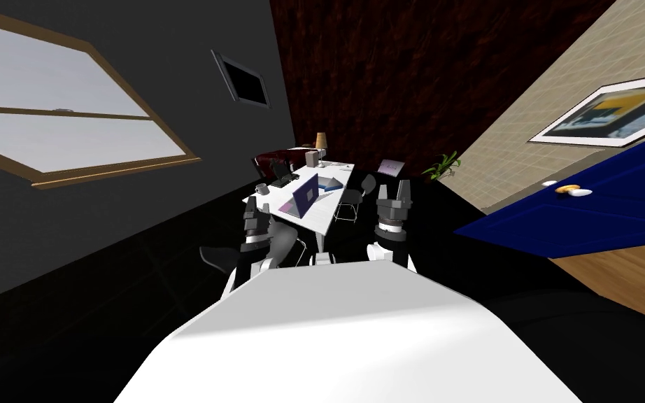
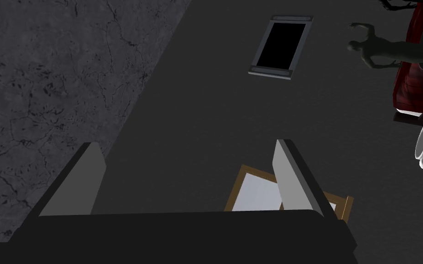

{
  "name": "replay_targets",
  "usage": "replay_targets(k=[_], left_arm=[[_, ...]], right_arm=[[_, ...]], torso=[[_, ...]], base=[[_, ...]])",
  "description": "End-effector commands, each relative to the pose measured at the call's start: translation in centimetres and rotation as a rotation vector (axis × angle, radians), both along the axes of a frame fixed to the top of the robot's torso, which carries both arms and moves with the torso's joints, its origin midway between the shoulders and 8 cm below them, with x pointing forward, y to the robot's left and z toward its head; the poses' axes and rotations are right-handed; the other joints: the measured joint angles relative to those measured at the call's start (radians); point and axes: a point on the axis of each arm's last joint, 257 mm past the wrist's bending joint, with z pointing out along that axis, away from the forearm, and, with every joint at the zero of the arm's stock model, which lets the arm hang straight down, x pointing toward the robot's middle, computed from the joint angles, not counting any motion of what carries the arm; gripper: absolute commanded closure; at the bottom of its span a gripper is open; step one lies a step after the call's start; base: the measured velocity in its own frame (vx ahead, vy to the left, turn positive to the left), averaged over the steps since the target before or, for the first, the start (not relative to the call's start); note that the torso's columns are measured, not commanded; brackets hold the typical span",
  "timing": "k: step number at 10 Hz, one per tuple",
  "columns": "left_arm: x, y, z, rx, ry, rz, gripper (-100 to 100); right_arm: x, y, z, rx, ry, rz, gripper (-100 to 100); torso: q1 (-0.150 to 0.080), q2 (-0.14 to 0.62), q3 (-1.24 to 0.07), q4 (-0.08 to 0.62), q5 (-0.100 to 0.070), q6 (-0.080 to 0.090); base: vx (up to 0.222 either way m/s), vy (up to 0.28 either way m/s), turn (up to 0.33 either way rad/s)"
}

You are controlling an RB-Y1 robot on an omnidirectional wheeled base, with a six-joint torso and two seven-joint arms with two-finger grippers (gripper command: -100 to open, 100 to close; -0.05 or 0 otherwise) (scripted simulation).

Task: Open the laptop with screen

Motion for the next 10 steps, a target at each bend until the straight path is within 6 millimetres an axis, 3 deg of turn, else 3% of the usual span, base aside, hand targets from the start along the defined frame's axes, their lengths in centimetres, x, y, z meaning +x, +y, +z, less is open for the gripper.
replay_targets(k=[1, 10], left_arm=[[0.8, -0.5, -0.8, 0.059, 0.051, -0.022, -100], [3.1, -0.6, -3.2, 0.126, 0.186, -0.016, -100]], right_arm=[[0.0, 0.0, 0.0, 0.0, 0.0, 0.0, 0], [0.0, 0.0, 0.0, 0.0, 0.0, 0.0, 0]], torso=[[0.0, 0.001, -0.001, 0.001, 0.0, 0.0], [0.0, 0.001, -0.001, 0.001, 0.0, 0.0]], base=[[0.001, 0.002, -0.126], [0.001, 0.003, -0.081]])
